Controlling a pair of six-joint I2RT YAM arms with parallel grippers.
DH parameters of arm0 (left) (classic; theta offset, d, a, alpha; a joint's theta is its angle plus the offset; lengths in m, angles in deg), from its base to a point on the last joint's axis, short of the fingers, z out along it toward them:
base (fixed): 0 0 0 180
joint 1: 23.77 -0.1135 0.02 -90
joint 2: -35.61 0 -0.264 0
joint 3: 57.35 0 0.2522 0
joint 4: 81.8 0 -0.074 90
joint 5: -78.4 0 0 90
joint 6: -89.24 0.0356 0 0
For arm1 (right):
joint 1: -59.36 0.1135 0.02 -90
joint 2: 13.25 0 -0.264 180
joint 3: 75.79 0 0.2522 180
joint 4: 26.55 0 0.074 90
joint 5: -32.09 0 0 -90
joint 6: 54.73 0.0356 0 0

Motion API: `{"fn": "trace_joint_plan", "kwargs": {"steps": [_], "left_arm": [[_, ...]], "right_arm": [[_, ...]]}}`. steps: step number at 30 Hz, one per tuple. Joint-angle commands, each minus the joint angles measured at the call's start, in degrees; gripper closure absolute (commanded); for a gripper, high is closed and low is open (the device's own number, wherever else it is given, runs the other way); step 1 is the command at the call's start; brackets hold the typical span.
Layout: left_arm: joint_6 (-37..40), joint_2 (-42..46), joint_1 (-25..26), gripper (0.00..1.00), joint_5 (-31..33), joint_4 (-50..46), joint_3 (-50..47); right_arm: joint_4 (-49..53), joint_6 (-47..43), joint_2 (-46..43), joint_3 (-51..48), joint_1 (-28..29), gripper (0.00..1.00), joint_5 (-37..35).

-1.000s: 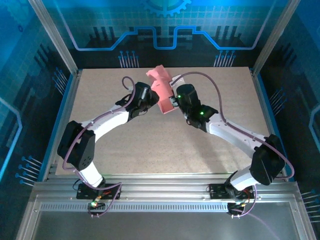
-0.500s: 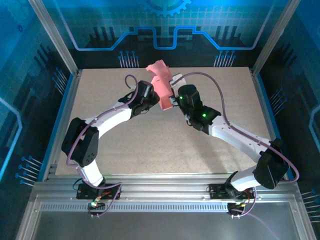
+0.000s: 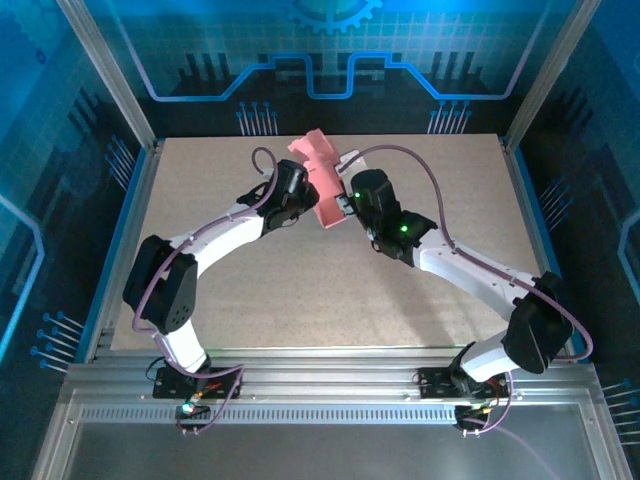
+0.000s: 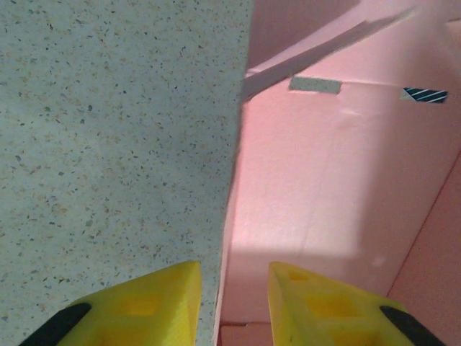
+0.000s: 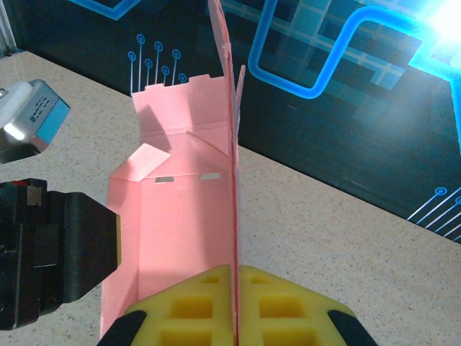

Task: Fold the paper box

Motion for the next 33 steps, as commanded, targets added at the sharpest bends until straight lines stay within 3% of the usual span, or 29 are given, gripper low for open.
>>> {"fn": "trace_joint_plan", "kwargs": {"steps": [1, 12, 17, 21, 23, 33], "left_arm": [[0.63, -1.16, -0.07, 0.73, 0.9, 0.11, 1.99], [0.69, -3.82, -0.5, 0.75, 0.8, -0.84, 4.44], [0.76, -3.75, -0.61, 0.8, 1.34, -1.28, 4.6], [0.93, -1.95, -0.67, 0.57, 0.78, -1.15, 3.31], [1.23, 0.23, -0.57, 0.51, 0.98, -0.41, 1.69], [1.53, 2.7, -1.47, 0.49, 2.53, 0.2, -1.65]], "right_arm": [[-0.12, -0.48, -1.49, 1.8, 0.66, 1.0, 0.86], [0.06, -0.67, -2.5, 1.19, 1.07, 1.0, 0.54], [0.66, -0.65, -3.26, 0.86, 1.25, 1.0, 0.39], [1.27, -0.54, -2.46, 1.57, 0.98, 1.0, -0.58], [1.88, -0.41, -1.79, 2.18, 0.71, 1.0, -1.0], [2.0, 0.75, -1.62, 2.79, 0.47, 1.0, 0.53]]}}
